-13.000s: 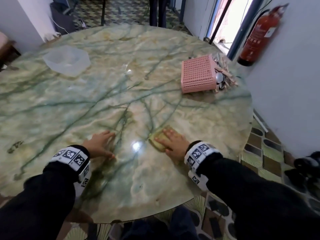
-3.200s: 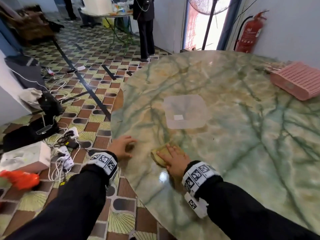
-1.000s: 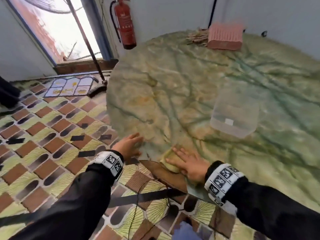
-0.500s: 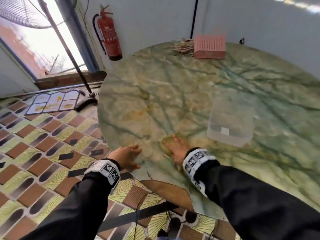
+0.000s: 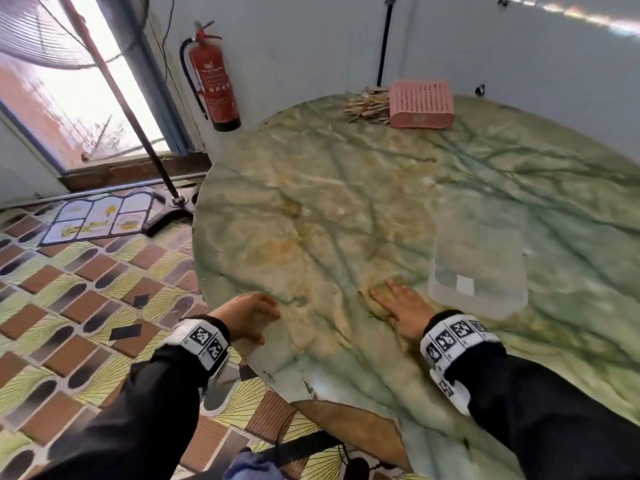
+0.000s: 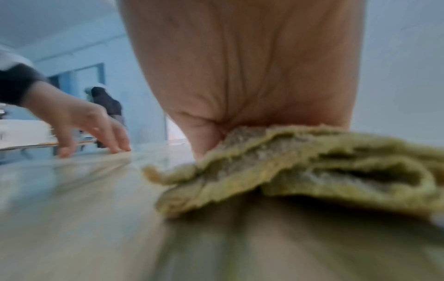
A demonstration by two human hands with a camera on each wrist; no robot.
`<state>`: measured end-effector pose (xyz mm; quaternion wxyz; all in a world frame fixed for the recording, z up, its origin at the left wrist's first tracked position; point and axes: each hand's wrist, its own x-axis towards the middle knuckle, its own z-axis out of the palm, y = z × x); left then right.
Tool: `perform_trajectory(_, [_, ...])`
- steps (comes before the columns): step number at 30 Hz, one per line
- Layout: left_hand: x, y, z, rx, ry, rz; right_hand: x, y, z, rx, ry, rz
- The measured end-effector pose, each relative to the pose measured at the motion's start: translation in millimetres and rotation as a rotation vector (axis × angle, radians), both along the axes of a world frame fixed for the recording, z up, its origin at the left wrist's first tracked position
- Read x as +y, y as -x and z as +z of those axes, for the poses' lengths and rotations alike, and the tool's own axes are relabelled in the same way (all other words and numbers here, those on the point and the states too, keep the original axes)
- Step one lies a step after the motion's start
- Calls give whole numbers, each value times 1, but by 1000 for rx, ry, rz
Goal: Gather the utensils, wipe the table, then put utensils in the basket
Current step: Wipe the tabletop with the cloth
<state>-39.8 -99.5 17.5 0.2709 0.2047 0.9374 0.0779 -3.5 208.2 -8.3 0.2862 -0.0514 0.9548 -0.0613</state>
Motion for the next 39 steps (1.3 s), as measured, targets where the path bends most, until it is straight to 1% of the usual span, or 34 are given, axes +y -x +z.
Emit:
perform_trajectory(3, [-10,30,-1,20,20,-37,-34,34,-1,34,26,-151])
perform_trajectory(5, [-22,50,-1,25,16,-57,-69,44,1,28,55,-167])
perform_trajectory(7, [-37,72,0,26,22,-69,-111,42,1,-4,84,-76])
perform_trajectory(10, [-65,104,-5,19,46,-66,-164,12,4,-18,86,180])
perform_trajectory(11, [-73,114,-8,8,62,-78,-171,-2,6,-35,96,242])
perform_trajectory(13, [-85,128,-10,-12,84,-117,-166,-29,14,-107,121,260])
perform_trajectory(14, [-88,133,-11,-20,94,-149,-156,-38,20,-142,127,225])
perform_trajectory(15, [-89,137,-11,-23,105,-187,-142,-44,23,-162,121,153])
perform_trajectory(17, [-93,143,-14,-22,112,-256,-112,-37,26,-165,68,-71])
perform_trajectory(20, [-100,147,-21,-21,77,-318,-80,5,16,-57,-67,-430])
perform_trajectory(21, [-102,148,-22,-22,72,-338,-80,22,14,-32,-86,-514])
perform_trajectory(23, [-104,150,-22,-25,73,-370,-98,59,8,-5,-84,-611])
perform_trajectory(24, [-105,151,-23,-25,70,-383,-115,77,6,-7,-74,-609])
perform_trajectory(25, [-105,152,-22,-24,67,-396,-135,91,5,7,-68,-563])
perform_trajectory(27, [-107,158,-22,-38,77,-437,-184,103,4,22,-30,-377])
perform_trajectory(29, [-109,168,-19,-74,88,-480,-230,86,5,-17,4,-186])
perform_trajectory(31, [-108,181,-16,-80,87,-531,-258,47,8,-35,51,-48])
perform_trajectory(32, [-108,189,-15,-67,89,-551,-258,26,10,-54,89,1])
perform_trajectory(33, [-108,196,-15,-44,92,-560,-250,10,13,-85,126,12])
perform_trajectory(35, [-110,208,-17,-21,90,-547,-208,1,14,-117,154,-64])
perform_trajectory(37, [-112,217,-17,-46,89,-520,-158,14,14,-137,85,-201])
perform_trajectory(39, [-112,226,-17,-45,109,-509,-112,44,8,-76,-9,-416])
